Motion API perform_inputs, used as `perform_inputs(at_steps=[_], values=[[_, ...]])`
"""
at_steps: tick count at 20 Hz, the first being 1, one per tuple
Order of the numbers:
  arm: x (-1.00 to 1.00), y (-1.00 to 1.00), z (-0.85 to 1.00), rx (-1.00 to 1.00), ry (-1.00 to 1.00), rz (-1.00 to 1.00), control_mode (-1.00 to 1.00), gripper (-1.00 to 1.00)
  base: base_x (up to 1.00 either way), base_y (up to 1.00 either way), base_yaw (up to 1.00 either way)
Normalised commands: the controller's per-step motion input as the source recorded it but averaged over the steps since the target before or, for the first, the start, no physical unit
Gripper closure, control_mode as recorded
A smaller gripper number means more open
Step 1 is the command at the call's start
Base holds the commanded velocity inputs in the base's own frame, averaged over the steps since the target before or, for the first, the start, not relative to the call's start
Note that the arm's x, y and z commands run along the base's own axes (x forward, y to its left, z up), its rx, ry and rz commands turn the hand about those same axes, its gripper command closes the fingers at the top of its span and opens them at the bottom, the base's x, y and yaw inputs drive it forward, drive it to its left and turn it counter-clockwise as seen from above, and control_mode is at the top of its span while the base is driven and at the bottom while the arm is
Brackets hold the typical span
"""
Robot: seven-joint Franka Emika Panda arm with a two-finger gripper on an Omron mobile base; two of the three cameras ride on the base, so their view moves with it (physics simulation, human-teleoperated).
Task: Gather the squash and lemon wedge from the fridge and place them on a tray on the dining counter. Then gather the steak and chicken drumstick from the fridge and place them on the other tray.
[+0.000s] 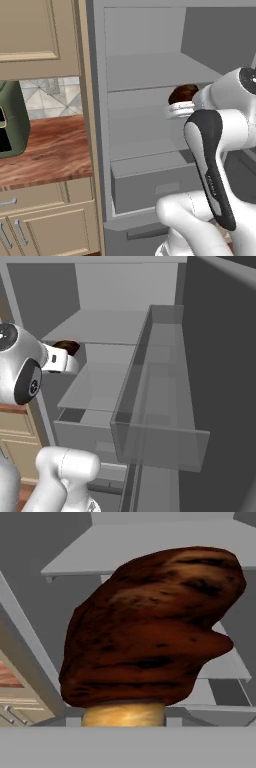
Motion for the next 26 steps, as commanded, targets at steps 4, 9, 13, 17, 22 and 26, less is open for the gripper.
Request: perform_inputs(at_steps=[4,9,13,17,22,26], values=[[-0.85,0.00,0.10,0.00,0.00,-0.08,-1.00,1.00,0.00,0.00,0.00],[-0.81,0.00,0.11,0.00,0.01,-0.05,-1.00,1.00,0.00,0.00,0.00],[-0.74,-0.01,0.14,0.00,0.02,-0.01,-1.00,1.00,0.00,0.00,0.00],[-0.65,0.00,0.29,0.00,0.06,0.00,-1.00,1.00,0.00,0.00,0.00],[-0.60,0.00,0.34,0.00,0.11,0.00,-1.00,1.00,0.00,0.00,0.00],[-0.52,0.00,0.21,0.00,0.19,0.00,-1.00,1.00,0.00,0.00,0.00]])
